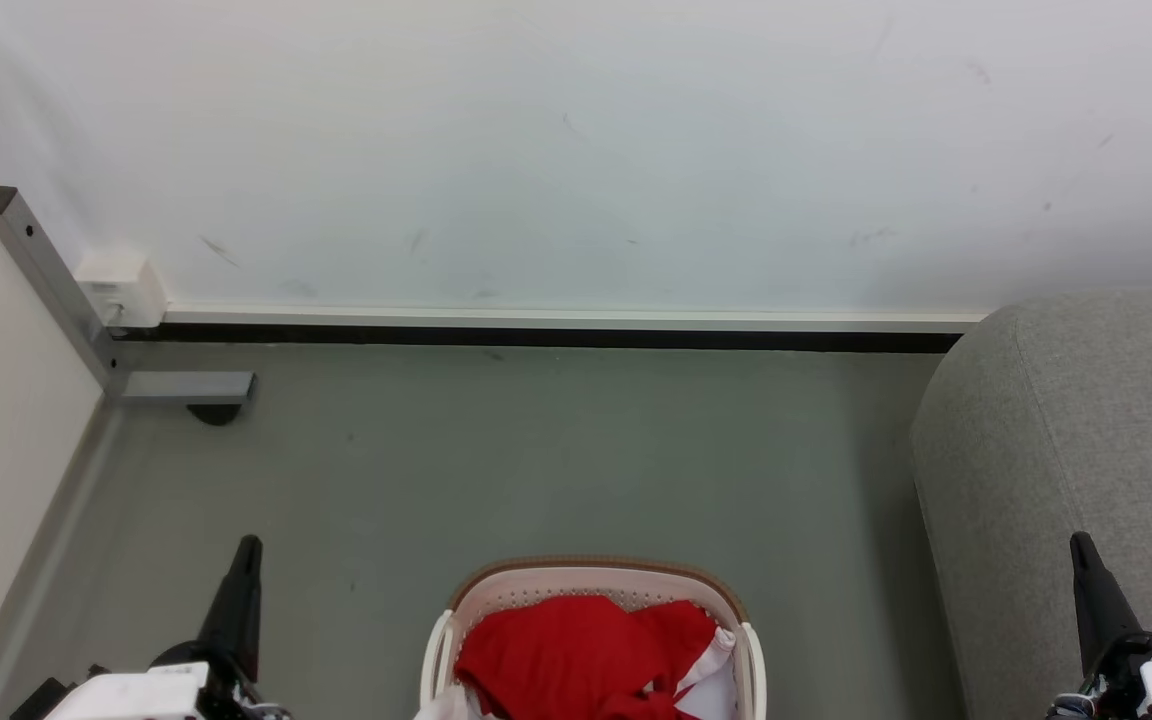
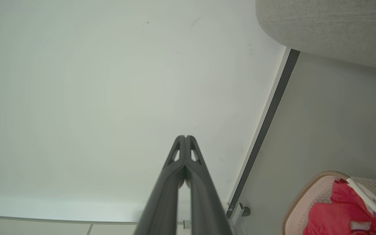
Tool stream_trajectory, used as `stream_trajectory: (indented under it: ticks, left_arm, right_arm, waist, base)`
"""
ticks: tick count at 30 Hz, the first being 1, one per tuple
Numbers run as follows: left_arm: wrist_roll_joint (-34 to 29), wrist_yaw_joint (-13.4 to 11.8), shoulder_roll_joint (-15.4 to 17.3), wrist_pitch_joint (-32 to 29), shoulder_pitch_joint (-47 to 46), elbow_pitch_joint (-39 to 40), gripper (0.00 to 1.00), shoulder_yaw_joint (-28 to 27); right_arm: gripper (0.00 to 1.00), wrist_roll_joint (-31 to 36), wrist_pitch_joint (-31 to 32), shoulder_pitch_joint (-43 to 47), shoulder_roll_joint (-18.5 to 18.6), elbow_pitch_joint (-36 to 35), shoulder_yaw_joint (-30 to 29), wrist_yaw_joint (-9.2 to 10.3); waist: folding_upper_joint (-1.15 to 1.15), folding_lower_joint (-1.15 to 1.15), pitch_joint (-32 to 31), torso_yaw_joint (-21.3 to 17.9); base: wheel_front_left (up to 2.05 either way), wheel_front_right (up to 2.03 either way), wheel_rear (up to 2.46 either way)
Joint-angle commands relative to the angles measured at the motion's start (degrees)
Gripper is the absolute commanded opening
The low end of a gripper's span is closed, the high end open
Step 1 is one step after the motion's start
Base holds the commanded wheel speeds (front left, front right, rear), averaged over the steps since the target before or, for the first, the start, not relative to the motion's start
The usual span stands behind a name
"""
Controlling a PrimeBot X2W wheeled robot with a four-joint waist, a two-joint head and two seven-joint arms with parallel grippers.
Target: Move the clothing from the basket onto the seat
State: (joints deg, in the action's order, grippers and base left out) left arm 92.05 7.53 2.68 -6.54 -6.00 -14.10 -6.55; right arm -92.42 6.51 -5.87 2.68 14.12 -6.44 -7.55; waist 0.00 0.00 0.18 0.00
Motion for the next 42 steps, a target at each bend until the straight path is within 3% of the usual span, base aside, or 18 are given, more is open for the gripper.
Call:
stream_trajectory:
  ticks: [1, 14, 15, 22, 28, 35, 42]
  left_arm:
    - [0.7, 0.1, 0.4, -0.2, -0.5, 0.2, 0.0, -0.1]
    - [0.7, 0.1, 0.4, -0.2, -0.5, 0.2, 0.0, -0.1]
    - [0.0, 0.0, 0.0, 0.0, 0.0, 0.0, 1.0, 0.0]
    - [-0.7, 0.0, -0.1, 1.8, 0.5, -0.5, 1.0, 1.6]
    - [-3.4, -0.2, -0.1, 3.5, 0.6, -0.9, 1.0, 2.6]
    - [-9.8, -1.5, 0.0, 5.3, 0.7, -0.2, 1.0, 3.6]
    - [-20.1, -4.6, 0.0, 7.0, 1.2, 1.6, 1.0, 5.3]
  right_arm:
    - [0.0, 0.0, 0.2, -0.8, 0.4, -0.3, -0.2, 0.12]
    - [0.0, 0.0, 0.2, -0.8, 0.4, -0.3, -0.2, 0.12]
    - [1.0, 0.0, 0.0, 0.0, 0.0, 0.0, 0.0, 0.0]
    - [1.0, 1.6, -1.5, 0.9, 0.1, 0.1, 0.6, 0.01]
    - [1.0, 6.8, -3.4, 1.3, 1.4, -0.2, 2.1, 0.01]
    - [1.0, 16.3, -5.2, 2.1, 1.9, -1.8, 3.0, 0.02]
    - [1.0, 26.6, -6.9, 3.0, 2.5, -3.6, 3.7, 0.02]
  waist:
    - [0.0, 0.0, 0.0, 0.0]
    - [0.0, 0.0, 0.0, 0.0]
    - [0.0, 0.0, 0.0, 0.0]
    - [0.0, 0.0, 0.0, 0.1]
    - [0.0, 0.0, 0.0, 0.0]
    - [0.0, 0.0, 0.0, 0.0]
    - [0.0, 0.0, -0.1, 0.1]
  base:
    - [0.0, 0.0, 0.0]
    - [0.0, 0.0, 0.0]
    - [0.0, 0.0, 0.0]
    - [0.0, 0.0, 0.0]
    - [0.0, 0.0, 0.0]
    - [0.0, 0.0, 0.0]
    - [0.0, 0.0, 0.0]
